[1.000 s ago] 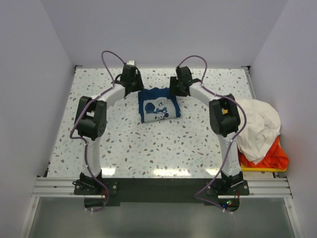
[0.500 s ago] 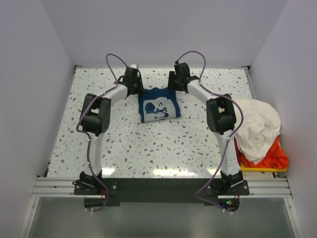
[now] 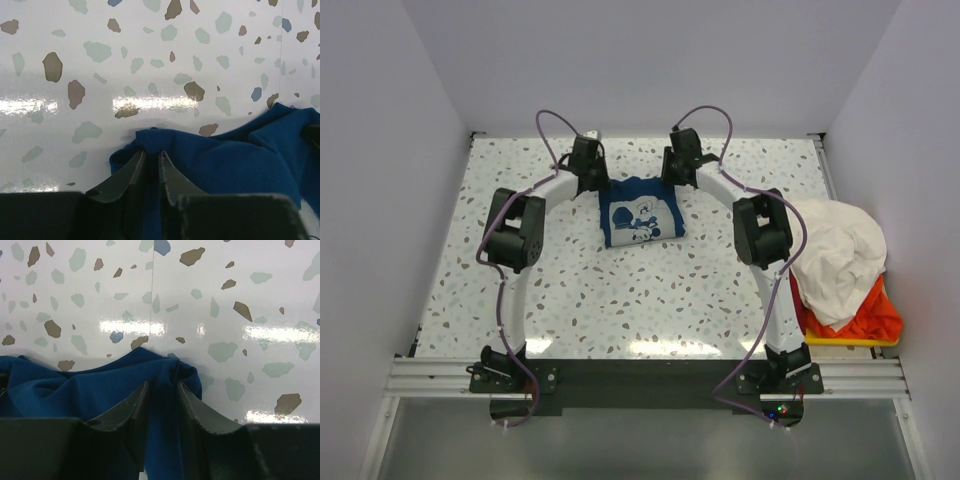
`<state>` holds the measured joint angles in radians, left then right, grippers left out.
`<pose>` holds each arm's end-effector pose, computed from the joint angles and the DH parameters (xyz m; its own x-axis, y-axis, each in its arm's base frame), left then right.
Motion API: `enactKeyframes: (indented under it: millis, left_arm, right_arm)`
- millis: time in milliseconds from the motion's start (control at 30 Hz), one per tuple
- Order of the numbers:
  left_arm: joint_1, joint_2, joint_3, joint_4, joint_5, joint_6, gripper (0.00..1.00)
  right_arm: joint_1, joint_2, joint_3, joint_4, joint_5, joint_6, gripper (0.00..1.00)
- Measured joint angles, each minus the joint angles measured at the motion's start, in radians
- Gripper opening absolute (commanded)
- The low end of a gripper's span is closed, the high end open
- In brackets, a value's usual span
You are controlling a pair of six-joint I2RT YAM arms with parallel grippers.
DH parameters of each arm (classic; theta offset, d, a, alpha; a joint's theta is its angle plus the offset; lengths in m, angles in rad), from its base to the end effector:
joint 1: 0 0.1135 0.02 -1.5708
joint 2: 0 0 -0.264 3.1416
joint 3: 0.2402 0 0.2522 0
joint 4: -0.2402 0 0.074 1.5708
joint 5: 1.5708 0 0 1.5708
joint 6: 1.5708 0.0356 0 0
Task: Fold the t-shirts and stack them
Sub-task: Fold the tshirt
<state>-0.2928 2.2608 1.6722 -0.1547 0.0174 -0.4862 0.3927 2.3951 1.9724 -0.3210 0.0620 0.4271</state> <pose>0.4841 -0.1466 0.1568 -0.7134 -0.2729 -0.6454 -0.0367 0.9344 -0.3544 0.5020 0.2055 0.1728 -0.7101 0.1534 -0.6872 -0.0502 0.9625 0.2667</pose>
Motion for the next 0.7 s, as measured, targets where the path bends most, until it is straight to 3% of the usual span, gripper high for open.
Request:
enactKeyframes:
  millis: [167,400,700]
  left_arm:
    - [0.003,0.000,0.000,0.006,0.005,0.000,0.09]
    - [0.006,-0.017,-0.029,0.026,0.006,0.000,0.00]
    - [0.026,-0.113,-0.110,0.060,0.006,-0.004,0.00]
  right_arm:
    - [0.000,0.000,0.002,0.000,0.000,0.002,0.12]
    - [-0.001,0.000,0.002,0.000,0.008,0.004,0.00]
    - [-0.014,-0.042,-0.078,0.030,0.034,0.018,0.00]
